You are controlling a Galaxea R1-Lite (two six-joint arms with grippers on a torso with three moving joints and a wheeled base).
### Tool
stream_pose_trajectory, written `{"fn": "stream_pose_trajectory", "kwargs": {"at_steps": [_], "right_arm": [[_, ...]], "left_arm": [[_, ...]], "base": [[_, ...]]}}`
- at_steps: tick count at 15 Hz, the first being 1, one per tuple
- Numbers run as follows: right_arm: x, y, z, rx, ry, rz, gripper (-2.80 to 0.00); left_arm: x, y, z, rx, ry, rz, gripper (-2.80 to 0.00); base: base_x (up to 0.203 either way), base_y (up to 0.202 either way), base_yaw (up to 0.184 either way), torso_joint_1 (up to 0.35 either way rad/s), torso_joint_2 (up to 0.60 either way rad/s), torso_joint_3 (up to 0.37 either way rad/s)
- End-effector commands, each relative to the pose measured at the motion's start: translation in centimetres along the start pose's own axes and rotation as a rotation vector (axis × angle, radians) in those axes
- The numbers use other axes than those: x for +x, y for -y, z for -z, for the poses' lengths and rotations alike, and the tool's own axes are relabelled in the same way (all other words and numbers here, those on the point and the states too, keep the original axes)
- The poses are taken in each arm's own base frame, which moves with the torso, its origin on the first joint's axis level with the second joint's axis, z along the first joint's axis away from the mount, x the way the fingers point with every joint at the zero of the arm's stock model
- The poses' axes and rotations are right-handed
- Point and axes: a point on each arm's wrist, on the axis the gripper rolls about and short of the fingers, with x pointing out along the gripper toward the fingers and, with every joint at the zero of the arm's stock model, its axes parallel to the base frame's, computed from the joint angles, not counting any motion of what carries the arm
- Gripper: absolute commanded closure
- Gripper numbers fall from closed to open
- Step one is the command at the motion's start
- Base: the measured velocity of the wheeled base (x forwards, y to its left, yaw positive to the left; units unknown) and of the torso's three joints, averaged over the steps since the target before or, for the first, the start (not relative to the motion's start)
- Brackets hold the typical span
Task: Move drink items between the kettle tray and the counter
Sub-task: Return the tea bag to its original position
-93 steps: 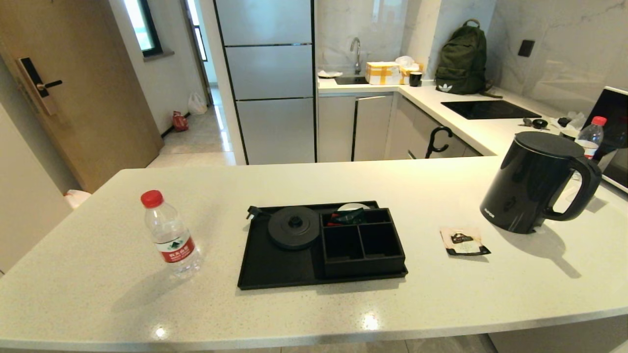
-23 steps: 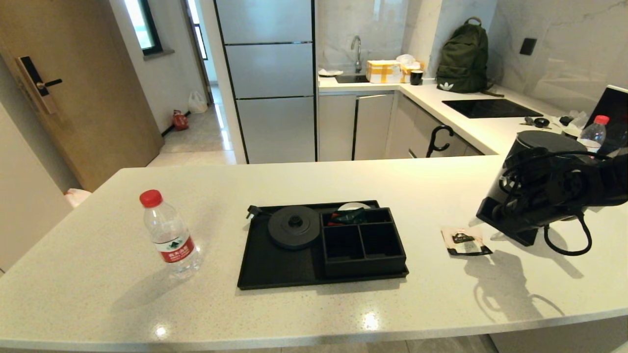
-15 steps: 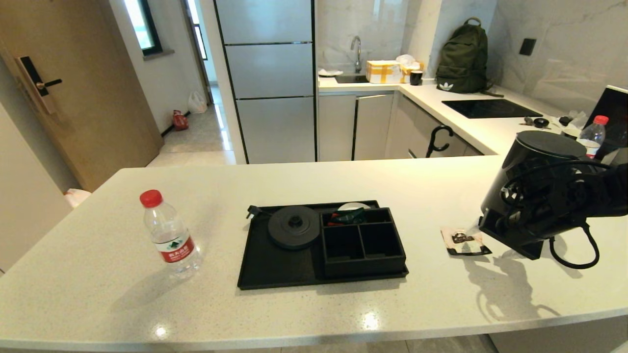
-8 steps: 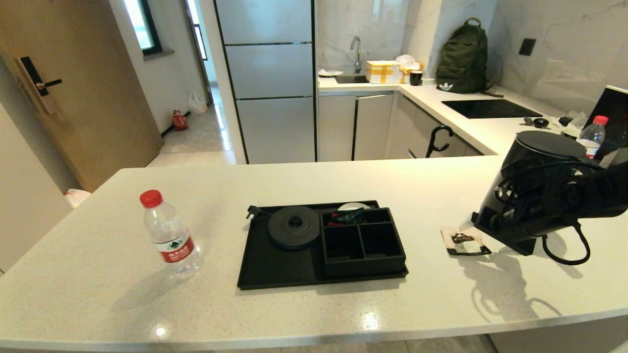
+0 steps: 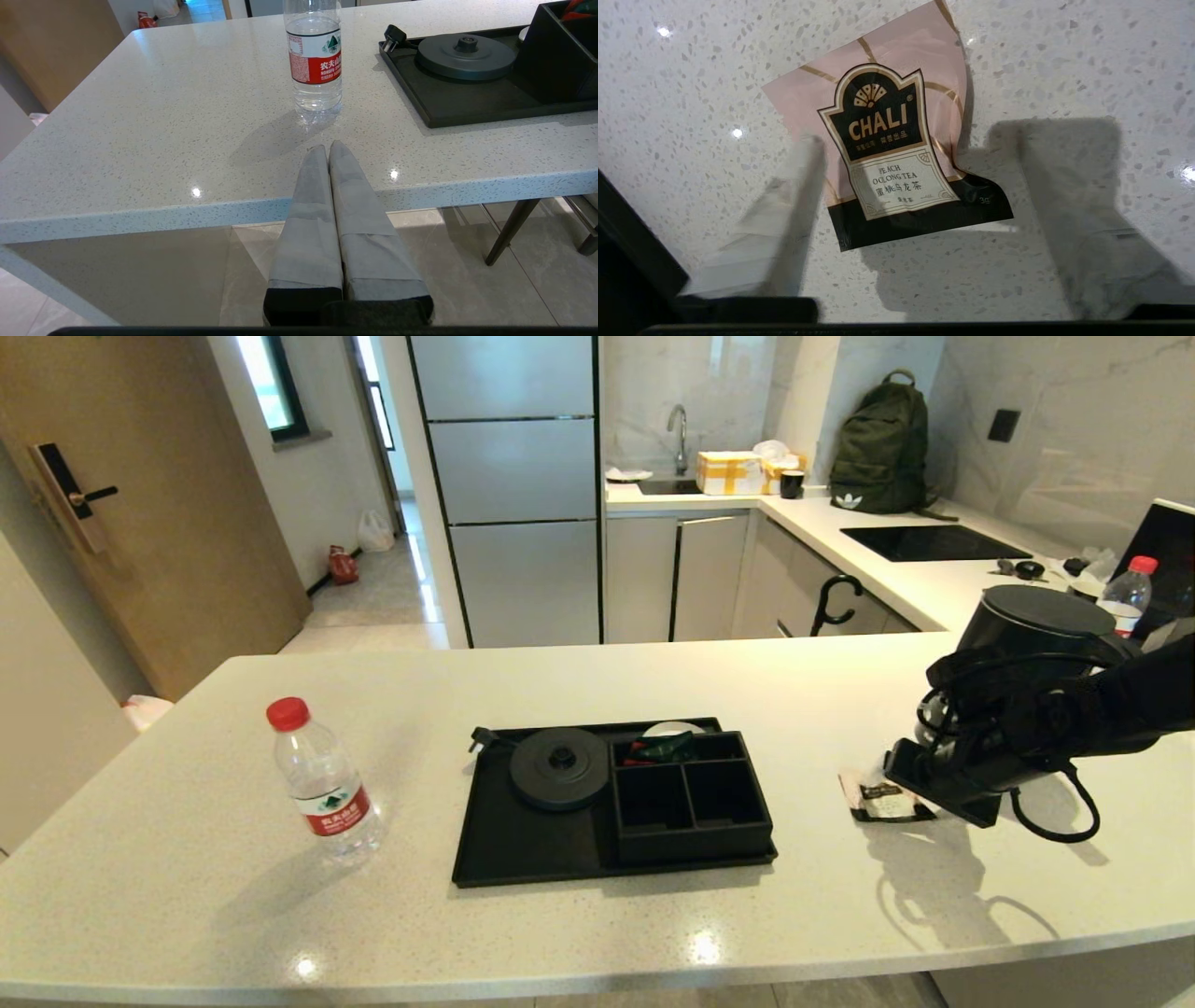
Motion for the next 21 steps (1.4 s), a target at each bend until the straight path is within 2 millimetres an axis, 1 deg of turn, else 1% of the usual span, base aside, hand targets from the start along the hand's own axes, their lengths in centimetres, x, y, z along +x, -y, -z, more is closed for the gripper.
{"fn": "stream_pose_trajectory", "kwargs": {"at_steps": [1,10,12,13,15,16,17,18,19,20,21], "right_arm": [[0.4,-0.1,0.2,0.000,0.005,0.029,0.00],[-0.1,-0.2,0.5,-0.010,0.007,0.019,0.00],[-0.6,-0.3,0.4,-0.010,0.014,0.013,0.00],[-1.9,-0.6,0.2,-0.014,0.038,-0.007,0.00],[-5.3,-1.4,0.1,-0.038,0.090,-0.065,0.00],[-7.4,-1.8,0.2,-0.058,0.120,-0.103,0.00],[-9.9,-2.4,0.6,-0.107,0.155,-0.152,0.00],[-12.6,-3.2,1.5,-0.167,0.192,-0.210,0.00],[-14.7,-4.0,2.6,-0.225,0.218,-0.262,0.00],[-16.1,-4.7,3.8,-0.278,0.230,-0.298,0.00],[-16.5,-4.8,4.3,-0.300,0.244,-0.299,0.00]], "left_arm": [[0.0,0.0,0.0,0.001,0.000,-0.001,0.00],[0.0,0.0,0.0,0.001,0.000,0.000,0.00],[0.0,0.0,0.0,0.002,0.000,0.000,0.00],[0.0,0.0,0.0,0.001,0.000,0.000,0.00],[0.0,0.0,0.0,0.001,0.000,0.000,0.00],[0.0,0.0,0.0,0.001,0.000,0.000,0.00],[0.0,0.0,0.0,0.001,0.000,0.000,0.00],[0.0,0.0,0.0,0.001,-0.002,0.000,0.00],[0.0,0.0,0.0,0.001,-0.002,-0.002,0.00],[0.0,0.0,0.0,0.001,-0.002,-0.002,0.00],[0.0,0.0,0.0,0.001,-0.001,-0.001,0.00]], "base": [[0.000,0.000,0.000,0.000,0.00,0.000],[0.000,0.000,0.000,0.000,0.00,0.000],[0.000,0.000,0.000,0.000,0.00,0.000],[0.000,0.000,0.000,0.000,0.00,0.000],[0.000,0.000,0.000,0.000,0.00,0.000],[0.000,0.000,0.000,0.000,0.00,0.000],[0.000,0.000,0.000,0.000,0.00,0.000],[0.000,0.000,0.000,0.000,0.00,0.000],[0.000,0.000,0.000,0.000,0.00,0.000],[0.000,0.000,0.000,0.000,0.00,0.000],[0.000,0.000,0.000,0.000,0.00,0.000]]}}
